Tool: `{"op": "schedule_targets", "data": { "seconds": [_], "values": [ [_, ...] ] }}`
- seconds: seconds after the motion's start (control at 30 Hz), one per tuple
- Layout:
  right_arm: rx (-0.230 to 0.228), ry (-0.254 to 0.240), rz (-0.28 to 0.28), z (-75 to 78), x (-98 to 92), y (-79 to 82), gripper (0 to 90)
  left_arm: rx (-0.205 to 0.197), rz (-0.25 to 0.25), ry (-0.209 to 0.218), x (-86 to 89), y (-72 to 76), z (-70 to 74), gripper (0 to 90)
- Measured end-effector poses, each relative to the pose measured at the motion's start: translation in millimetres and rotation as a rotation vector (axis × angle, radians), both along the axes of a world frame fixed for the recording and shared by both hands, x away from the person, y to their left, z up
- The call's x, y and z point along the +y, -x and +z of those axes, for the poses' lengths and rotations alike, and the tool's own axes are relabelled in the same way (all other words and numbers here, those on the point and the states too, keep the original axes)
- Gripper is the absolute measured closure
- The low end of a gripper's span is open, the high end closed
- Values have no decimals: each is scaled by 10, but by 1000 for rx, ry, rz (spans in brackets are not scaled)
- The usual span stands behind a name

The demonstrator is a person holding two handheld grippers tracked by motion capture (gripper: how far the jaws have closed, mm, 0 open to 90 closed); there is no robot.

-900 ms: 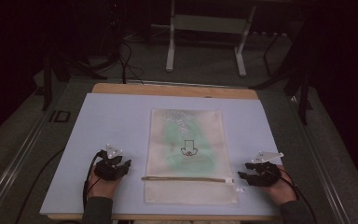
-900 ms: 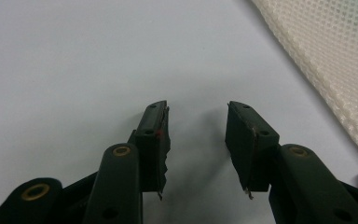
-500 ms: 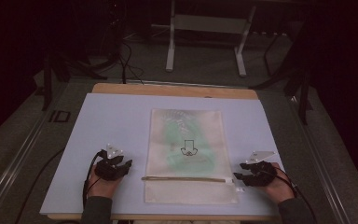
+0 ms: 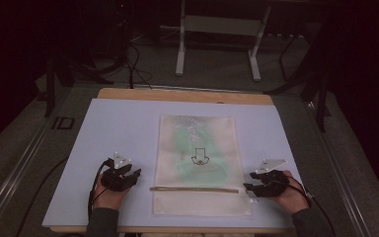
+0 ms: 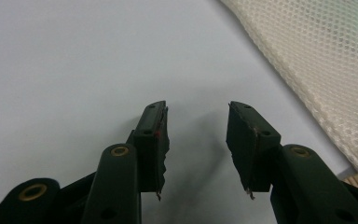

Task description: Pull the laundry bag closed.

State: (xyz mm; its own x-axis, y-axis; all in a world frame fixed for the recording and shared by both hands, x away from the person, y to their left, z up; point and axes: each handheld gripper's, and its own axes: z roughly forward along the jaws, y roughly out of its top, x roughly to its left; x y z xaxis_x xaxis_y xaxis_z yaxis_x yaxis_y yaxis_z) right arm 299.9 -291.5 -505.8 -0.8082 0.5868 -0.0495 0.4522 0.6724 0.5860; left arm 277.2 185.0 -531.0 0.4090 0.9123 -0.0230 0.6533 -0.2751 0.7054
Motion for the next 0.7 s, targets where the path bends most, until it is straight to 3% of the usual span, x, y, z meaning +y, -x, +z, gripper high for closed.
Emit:
{"op": "schedule_targets", "data": {
  "seconds": [0.7],
  "values": [
    [3,21,97,56,323,-14,491,-7,-35,0,-47,9,0,575]
  ]
}}
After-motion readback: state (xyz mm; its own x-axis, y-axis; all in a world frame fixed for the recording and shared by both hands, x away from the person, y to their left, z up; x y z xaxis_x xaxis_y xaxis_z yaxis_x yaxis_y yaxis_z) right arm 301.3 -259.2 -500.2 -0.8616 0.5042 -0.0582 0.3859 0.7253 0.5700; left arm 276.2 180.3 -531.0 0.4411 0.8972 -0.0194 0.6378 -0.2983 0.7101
